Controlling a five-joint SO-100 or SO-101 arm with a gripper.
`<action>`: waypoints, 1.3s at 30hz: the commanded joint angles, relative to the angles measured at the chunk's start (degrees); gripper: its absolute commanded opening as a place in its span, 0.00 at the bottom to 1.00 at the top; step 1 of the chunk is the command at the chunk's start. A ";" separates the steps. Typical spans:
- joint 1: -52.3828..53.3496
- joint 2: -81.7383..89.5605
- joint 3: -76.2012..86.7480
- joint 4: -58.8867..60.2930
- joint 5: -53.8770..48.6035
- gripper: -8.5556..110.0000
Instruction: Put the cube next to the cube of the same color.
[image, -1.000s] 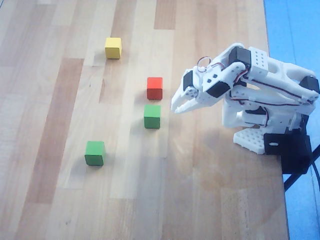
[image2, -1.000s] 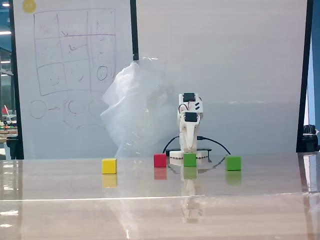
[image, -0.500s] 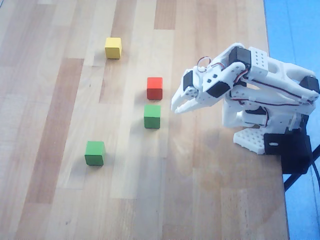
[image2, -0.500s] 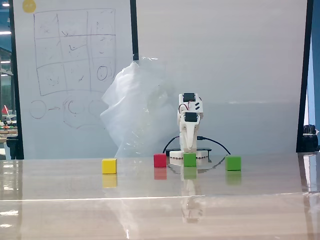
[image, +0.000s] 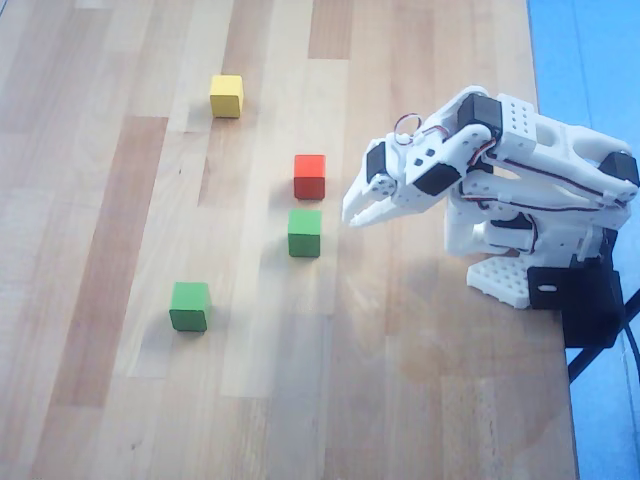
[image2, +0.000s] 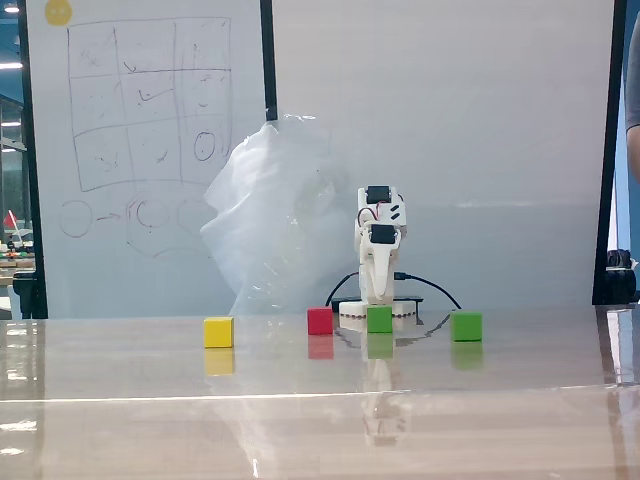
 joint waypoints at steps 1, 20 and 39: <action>-0.26 1.67 -0.88 0.09 0.00 0.07; 0.18 0.09 -2.37 0.62 0.18 0.07; -0.44 -63.19 -52.73 4.22 0.26 0.08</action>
